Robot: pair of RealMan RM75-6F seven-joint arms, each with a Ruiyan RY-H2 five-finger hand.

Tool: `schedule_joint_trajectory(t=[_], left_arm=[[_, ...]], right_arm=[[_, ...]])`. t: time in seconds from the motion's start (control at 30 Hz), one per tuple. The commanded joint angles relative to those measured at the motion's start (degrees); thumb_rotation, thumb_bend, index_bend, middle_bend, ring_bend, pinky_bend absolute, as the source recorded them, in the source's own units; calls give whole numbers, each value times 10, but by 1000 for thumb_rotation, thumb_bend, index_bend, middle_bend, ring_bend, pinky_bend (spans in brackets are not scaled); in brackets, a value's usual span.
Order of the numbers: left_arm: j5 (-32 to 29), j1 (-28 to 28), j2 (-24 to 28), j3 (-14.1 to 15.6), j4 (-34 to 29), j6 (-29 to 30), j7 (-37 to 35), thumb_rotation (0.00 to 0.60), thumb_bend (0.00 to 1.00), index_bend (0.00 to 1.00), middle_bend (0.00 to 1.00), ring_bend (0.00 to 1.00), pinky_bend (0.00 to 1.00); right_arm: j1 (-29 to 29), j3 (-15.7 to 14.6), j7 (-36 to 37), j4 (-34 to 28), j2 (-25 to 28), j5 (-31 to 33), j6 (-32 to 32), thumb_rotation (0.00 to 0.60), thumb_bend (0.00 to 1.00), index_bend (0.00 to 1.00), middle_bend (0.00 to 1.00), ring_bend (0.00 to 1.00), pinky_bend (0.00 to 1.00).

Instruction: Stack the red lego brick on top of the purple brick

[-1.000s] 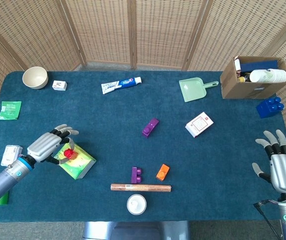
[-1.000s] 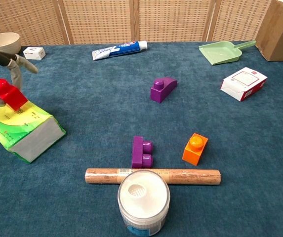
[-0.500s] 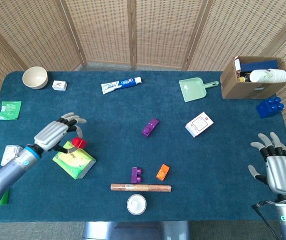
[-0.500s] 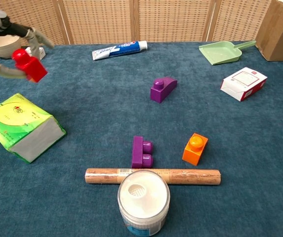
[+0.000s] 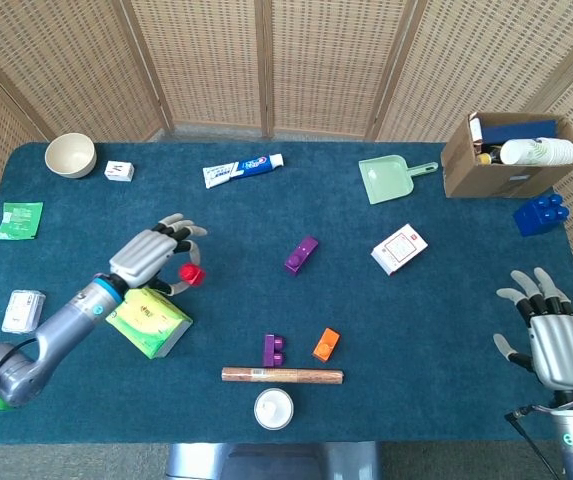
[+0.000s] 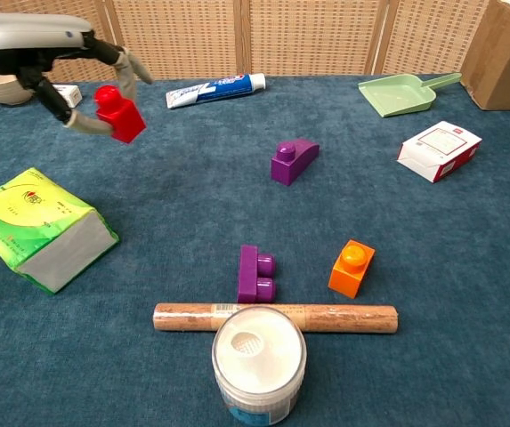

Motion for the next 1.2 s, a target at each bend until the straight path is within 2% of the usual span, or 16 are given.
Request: schedule_joint_trajectory(t=[0.03, 0.43, 0.83, 1.2], left_arm=[[-28, -30, -32, -22, 6, -26, 36, 600, 377, 526, 196, 131, 18], [-126, -90, -116, -62, 56, -70, 109, 600, 376, 525, 196, 123, 17], [-171, -134, -162, -71, 104, -100, 151, 600, 375, 523, 193, 106, 3], [-211, -180, -216, -82, 173, -128, 175, 600, 376, 521, 189, 100, 0]], right_arm=[[-6, -1, 15, 9, 3, 5, 3, 600, 212, 297, 178, 55, 228], [-11, 0, 38, 21, 11, -1, 9, 600, 213, 298, 177, 54, 228], [-18, 0, 50, 28, 11, 2, 16, 600, 212, 298, 177, 54, 228], [-26, 3, 60, 36, 12, 7, 22, 600, 212, 298, 178, 54, 229]])
